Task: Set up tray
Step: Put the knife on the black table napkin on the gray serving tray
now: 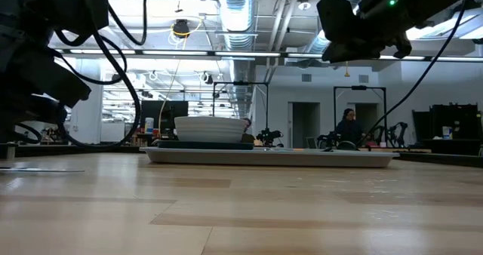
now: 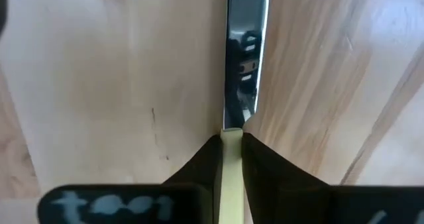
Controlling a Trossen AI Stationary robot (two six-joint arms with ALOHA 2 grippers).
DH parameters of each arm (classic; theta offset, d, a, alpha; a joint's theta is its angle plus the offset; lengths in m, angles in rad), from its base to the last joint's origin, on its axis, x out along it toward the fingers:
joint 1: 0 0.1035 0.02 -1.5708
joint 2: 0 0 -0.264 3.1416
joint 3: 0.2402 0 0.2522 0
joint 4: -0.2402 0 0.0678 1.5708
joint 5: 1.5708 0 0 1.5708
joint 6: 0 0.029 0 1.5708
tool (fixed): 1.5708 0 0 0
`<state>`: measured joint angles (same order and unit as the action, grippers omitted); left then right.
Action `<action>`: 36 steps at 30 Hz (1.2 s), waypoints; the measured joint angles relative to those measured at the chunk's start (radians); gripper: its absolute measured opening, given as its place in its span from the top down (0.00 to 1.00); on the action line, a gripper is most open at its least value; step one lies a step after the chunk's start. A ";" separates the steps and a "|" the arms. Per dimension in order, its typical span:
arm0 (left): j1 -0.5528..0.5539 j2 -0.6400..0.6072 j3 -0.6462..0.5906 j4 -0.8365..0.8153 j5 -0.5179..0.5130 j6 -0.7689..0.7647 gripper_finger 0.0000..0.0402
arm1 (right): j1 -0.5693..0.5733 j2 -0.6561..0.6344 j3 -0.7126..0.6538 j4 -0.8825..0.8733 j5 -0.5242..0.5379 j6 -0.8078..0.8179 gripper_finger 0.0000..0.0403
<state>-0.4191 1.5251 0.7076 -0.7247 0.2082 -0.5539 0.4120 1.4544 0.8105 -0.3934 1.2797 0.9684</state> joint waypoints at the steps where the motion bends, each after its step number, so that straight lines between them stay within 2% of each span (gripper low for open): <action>1: 0.000 0.002 0.008 -0.006 -0.002 0.011 0.93 | 0.000 0.000 0.000 0.004 0.000 0.000 0.83; 6: 0.006 0.003 0.064 0.002 -0.120 0.072 0.93 | 0.000 0.000 0.000 0.014 0.000 0.000 0.83; 16: 0.017 0.003 0.188 -0.104 -0.155 0.161 0.93 | 0.000 0.000 0.000 0.065 0.000 -0.057 0.83; 22: 0.037 0.001 0.282 -0.164 -0.227 0.257 0.93 | 0.000 0.000 0.000 0.120 -0.032 -0.113 0.83; 26: 0.069 0.001 0.356 -0.168 -0.256 0.329 0.93 | -0.002 0.000 0.000 0.123 -0.104 -0.139 0.83; 36: 0.152 0.000 0.548 -0.099 -0.400 0.510 0.93 | 0.007 0.000 0.000 0.264 -0.112 -0.260 0.83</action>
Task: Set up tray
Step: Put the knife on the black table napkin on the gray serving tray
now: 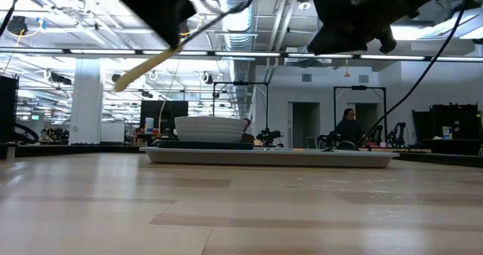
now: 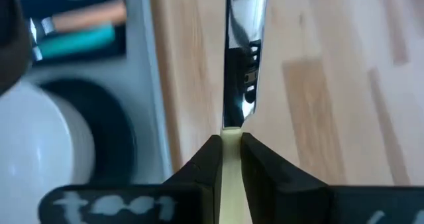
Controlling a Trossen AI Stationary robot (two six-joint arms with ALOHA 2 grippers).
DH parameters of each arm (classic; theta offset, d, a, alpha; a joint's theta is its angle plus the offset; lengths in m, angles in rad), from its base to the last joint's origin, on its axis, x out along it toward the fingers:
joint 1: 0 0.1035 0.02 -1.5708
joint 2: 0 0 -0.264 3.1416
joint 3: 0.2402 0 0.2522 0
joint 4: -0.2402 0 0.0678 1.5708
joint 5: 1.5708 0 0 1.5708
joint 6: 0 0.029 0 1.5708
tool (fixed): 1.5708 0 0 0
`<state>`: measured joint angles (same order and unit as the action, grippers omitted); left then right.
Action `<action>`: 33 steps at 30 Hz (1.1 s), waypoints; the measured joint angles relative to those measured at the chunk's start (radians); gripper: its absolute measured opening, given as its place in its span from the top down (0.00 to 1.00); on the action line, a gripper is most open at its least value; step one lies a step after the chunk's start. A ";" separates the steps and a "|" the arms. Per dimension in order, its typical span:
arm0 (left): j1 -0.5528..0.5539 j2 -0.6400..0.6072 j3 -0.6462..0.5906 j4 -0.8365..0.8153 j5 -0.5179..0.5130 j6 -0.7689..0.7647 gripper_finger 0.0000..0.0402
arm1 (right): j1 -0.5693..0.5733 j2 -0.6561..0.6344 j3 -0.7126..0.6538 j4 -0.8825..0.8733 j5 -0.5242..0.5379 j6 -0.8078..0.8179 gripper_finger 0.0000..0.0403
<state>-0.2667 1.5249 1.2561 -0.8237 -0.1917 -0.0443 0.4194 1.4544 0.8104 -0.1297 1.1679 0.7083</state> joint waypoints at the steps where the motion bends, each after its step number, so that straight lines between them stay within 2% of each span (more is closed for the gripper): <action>1: 0.009 0.000 0.018 0.012 0.012 0.025 0.93 | 0.000 0.000 0.000 0.022 0.000 -0.012 0.83; 5: 0.048 0.000 0.108 0.036 0.141 0.092 0.93 | 0.000 0.000 0.000 0.120 -0.012 -0.088 0.83; 10: 0.099 0.000 0.208 0.042 0.304 0.156 0.93 | 0.000 0.000 0.000 0.255 -0.093 -0.208 0.83; 17: 0.161 -0.001 0.245 0.119 0.662 0.303 0.93 | 0.012 0.000 0.000 0.394 -0.216 -0.334 0.83; 22: 0.199 -0.001 0.245 0.134 0.861 0.415 0.93 | 0.066 0.000 0.000 0.539 -0.287 -0.560 0.83; 28: 0.211 -0.001 0.245 0.133 1.073 0.560 0.93 | 0.121 0.000 0.000 0.744 -0.356 -0.971 0.83; 31: 0.208 -0.001 0.245 0.132 1.139 0.624 0.93 | 0.116 0.000 0.000 0.811 -0.452 -1.110 0.83; 33: 0.204 -0.001 0.245 0.123 1.169 0.666 0.93 | 0.096 0.000 0.000 0.854 -0.533 -1.132 0.83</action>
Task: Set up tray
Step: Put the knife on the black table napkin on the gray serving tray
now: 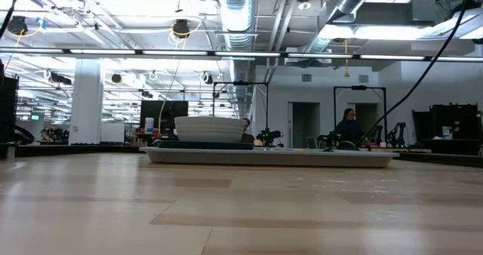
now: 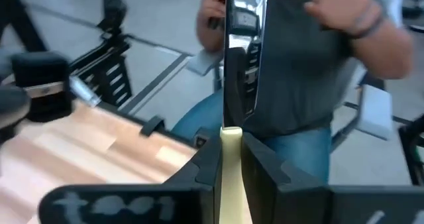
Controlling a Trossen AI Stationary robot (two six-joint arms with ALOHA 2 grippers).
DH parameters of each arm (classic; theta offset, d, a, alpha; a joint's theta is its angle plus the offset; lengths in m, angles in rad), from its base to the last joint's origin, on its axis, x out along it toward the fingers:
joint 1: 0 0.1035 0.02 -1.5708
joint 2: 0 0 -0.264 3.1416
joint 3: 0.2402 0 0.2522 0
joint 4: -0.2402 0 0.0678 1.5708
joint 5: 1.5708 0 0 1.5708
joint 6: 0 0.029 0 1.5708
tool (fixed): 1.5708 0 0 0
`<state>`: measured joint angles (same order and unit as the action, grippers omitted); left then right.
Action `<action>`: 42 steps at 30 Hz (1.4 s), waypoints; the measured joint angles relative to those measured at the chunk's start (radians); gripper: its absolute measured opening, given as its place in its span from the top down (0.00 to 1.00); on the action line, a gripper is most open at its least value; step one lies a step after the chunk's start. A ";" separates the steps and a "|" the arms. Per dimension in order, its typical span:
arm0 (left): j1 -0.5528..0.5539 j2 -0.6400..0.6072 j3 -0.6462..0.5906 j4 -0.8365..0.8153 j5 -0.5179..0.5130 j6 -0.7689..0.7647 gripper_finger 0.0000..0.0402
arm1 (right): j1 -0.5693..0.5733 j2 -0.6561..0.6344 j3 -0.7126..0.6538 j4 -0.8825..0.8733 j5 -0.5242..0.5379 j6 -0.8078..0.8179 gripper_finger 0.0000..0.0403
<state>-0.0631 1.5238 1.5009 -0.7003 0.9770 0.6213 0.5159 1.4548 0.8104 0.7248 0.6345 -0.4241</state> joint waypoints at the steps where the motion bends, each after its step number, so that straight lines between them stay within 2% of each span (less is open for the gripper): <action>1: -0.002 0.000 0.000 -0.005 0.017 0.020 0.93 | -0.014 0.000 0.000 0.023 -0.028 -0.004 0.83; 6: -0.004 0.000 0.000 -0.040 0.099 0.097 0.93 | -0.082 0.000 0.000 0.057 -0.140 0.016 0.83; 7: -0.004 0.000 0.000 -0.048 0.100 0.105 0.93 | -0.095 0.000 0.000 0.061 -0.203 0.019 0.83; 10: -0.004 0.015 0.001 -0.056 0.106 0.112 0.93 | -0.129 0.011 0.000 0.078 -0.479 0.000 0.83; 12: -0.004 0.038 0.000 -0.072 0.099 0.113 0.93 | -0.141 0.031 0.000 0.106 -0.573 -0.011 0.83; 15: -0.004 0.088 0.000 -0.070 0.083 0.112 0.93 | -0.145 0.064 0.000 0.165 -0.572 -0.033 0.83; 22: -0.004 0.159 -0.001 -0.035 0.089 0.120 0.93 | -0.158 0.141 0.036 0.172 -0.535 -0.067 0.83; 28: -0.004 0.165 -0.001 -0.005 0.114 0.142 0.93 | -0.158 0.195 0.101 0.137 -0.474 -0.084 0.83; 37: -0.010 0.164 -0.001 -0.030 0.151 0.150 0.93 | -0.137 0.202 0.113 0.119 -0.471 -0.145 0.83; 40: -0.017 0.164 -0.001 -0.060 0.137 0.149 0.93 | -0.115 0.202 0.113 0.086 -0.455 -0.204 0.83; 42: -0.017 0.164 -0.001 -0.086 0.100 0.145 0.93 | -0.090 0.198 0.113 0.073 -0.392 -0.241 0.83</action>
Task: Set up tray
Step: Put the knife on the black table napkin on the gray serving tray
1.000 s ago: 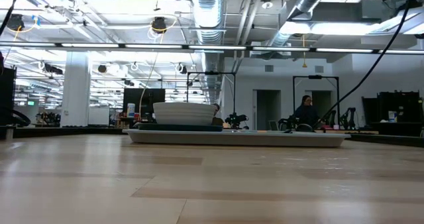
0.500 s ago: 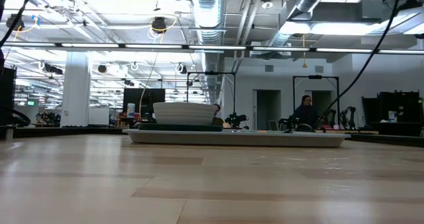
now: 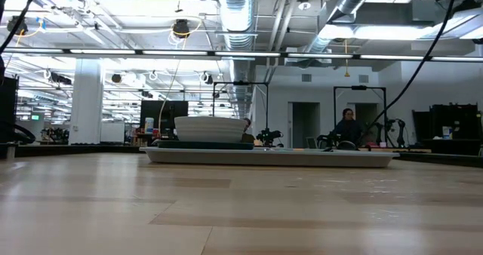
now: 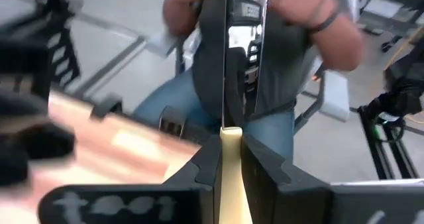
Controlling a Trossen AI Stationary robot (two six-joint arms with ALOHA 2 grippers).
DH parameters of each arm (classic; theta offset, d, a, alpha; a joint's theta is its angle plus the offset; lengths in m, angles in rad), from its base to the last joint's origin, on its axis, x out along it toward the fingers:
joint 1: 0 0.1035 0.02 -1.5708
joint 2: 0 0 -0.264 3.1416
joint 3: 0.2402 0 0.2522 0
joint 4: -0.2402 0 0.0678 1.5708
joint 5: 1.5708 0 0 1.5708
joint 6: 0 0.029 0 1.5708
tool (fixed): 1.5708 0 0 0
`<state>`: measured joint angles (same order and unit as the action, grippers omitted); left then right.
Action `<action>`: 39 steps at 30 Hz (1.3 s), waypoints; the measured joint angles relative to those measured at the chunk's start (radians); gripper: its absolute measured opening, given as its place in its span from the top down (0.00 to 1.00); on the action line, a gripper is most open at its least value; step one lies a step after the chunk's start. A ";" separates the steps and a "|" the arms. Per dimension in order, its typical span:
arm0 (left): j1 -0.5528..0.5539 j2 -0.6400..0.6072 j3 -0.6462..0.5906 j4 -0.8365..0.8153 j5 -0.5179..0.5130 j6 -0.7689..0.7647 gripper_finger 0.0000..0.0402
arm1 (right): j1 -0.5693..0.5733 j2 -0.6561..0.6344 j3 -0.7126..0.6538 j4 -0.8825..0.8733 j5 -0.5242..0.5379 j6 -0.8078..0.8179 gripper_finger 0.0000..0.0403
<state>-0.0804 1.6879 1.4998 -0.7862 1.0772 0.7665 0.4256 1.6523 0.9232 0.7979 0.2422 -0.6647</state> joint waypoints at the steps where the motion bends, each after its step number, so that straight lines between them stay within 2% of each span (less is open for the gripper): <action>1: 0.001 0.000 0.000 -0.016 -0.027 -0.005 0.93 | 0.015 -0.006 0.000 -0.008 0.044 -0.017 0.83; 3: 0.001 0.000 0.000 -0.042 -0.103 -0.028 0.93 | 0.044 -0.020 0.000 -0.017 0.140 -0.043 0.83; 10: 0.002 0.000 0.000 -0.056 -0.490 -0.169 0.93 | 0.154 -0.089 0.000 -0.060 0.435 -0.093 0.83; 12: 0.002 0.000 0.000 -0.056 -0.592 -0.193 0.93 | 0.176 -0.100 0.000 -0.062 0.480 -0.084 0.83; 16: 0.002 0.000 0.005 -0.023 -0.698 -0.203 0.93 | 0.205 -0.105 0.000 -0.085 0.506 -0.077 0.83; 18: 0.001 0.000 0.021 0.007 -0.784 -0.231 0.93 | 0.215 -0.105 0.000 -0.095 0.538 -0.078 0.83; 22: 0.002 -0.002 0.045 0.096 -0.981 -0.280 0.93 | 0.223 -0.105 0.000 -0.084 0.675 -0.077 0.83; 26: 0.002 -0.002 0.070 0.128 -1.132 -0.284 0.93 | 0.229 -0.105 0.000 -0.057 0.826 -0.100 0.83; 34: 0.002 -0.002 0.071 0.213 -1.411 -0.305 0.93 | 0.261 -0.105 0.000 0.017 0.979 -0.178 0.83; 39: 0.002 -0.002 0.071 0.326 -1.572 -0.309 0.93 | 0.259 -0.105 0.000 0.041 1.083 -0.184 0.83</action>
<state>-0.0788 1.6859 1.5707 -0.4600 -0.4948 0.4572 0.6845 1.5475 0.9230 0.8391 1.3256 -0.8490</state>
